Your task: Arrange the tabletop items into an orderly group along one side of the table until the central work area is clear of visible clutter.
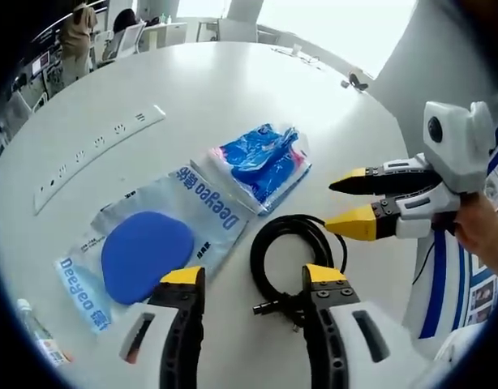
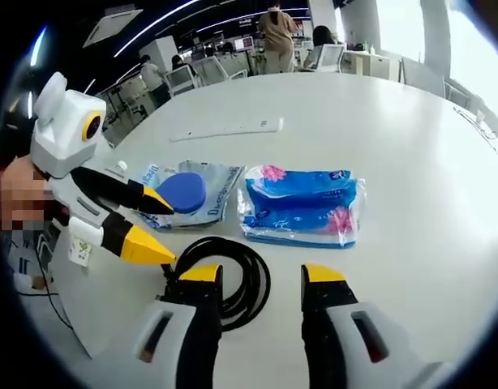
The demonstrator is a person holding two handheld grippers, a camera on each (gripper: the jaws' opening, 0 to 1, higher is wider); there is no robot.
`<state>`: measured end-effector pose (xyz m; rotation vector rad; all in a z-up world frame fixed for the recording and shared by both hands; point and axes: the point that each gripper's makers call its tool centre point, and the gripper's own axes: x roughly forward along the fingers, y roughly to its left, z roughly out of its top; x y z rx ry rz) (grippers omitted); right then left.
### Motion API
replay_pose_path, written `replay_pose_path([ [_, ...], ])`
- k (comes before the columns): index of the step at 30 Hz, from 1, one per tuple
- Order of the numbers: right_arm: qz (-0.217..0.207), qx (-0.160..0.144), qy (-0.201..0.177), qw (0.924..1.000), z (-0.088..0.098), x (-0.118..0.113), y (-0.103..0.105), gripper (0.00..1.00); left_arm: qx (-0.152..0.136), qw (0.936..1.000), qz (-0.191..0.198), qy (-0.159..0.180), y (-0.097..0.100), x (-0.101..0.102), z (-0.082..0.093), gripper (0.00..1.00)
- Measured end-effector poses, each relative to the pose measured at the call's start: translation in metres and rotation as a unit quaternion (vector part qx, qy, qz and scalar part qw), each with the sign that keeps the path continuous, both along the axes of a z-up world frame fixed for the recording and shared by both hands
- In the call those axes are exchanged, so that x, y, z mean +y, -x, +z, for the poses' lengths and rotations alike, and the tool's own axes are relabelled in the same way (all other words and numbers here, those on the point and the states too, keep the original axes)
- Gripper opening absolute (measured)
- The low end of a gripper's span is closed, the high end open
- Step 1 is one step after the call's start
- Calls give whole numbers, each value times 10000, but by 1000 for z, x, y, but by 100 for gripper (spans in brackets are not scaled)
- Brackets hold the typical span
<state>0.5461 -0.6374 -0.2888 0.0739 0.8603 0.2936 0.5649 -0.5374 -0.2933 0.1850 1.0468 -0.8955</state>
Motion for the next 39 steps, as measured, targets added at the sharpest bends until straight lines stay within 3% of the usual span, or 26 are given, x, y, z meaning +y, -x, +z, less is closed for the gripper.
replay_pose_path([
  [18,171,-194,42,9997,24,5,-1,53,-228,9997,-3,92,-1,13,22,65],
  [39,525,-462,4,9976,52,23,1,64,-470,9979,133,435,4,31,54,87],
])
